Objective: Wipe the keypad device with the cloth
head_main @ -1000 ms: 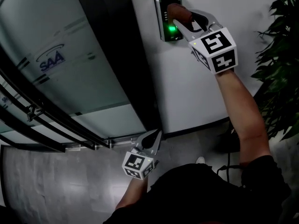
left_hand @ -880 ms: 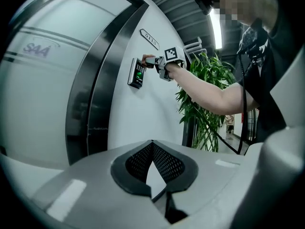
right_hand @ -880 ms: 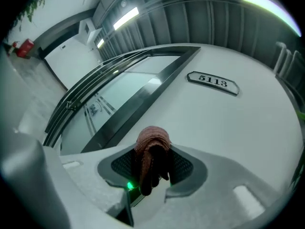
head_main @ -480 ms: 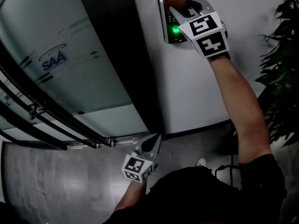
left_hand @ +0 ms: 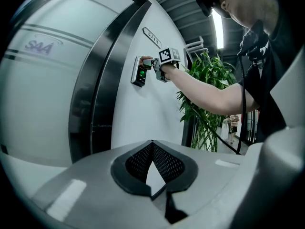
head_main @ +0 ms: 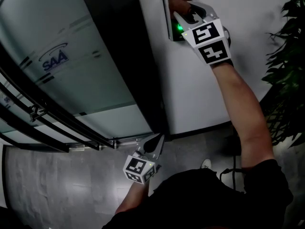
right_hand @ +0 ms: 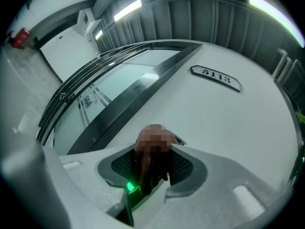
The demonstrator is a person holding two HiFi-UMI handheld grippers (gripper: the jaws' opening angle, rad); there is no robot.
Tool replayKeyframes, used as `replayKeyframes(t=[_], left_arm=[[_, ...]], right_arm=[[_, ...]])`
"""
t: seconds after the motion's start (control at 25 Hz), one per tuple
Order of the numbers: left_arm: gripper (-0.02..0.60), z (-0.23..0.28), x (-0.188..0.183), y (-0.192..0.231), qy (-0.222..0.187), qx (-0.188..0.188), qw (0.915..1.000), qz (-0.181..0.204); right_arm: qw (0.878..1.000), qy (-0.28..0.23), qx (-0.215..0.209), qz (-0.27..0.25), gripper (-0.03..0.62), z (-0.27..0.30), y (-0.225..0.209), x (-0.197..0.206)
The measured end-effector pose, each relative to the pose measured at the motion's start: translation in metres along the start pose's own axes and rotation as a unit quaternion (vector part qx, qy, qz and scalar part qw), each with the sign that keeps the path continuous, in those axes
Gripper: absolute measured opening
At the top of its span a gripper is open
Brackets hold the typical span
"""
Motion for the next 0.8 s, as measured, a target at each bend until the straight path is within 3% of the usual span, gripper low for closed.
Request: replayKeyframes(t=[0.8], left_arm=[[0.015, 0.0, -0.001, 0.001, 0.004, -0.005, 1.0, 0.004]], right_arm=[[0.999, 0.021, -0.011, 0.033, 0.146, -0.025, 0.033, 0.046]])
Point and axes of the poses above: the fingertips, and each gripper's own axes: z forward along the fingers, y to its left, x out of its underside, the point moved 1 cm from there along -z, backward along the fingers, and after that the axes turned 12 degrees about -y, right-handed, at the moved point
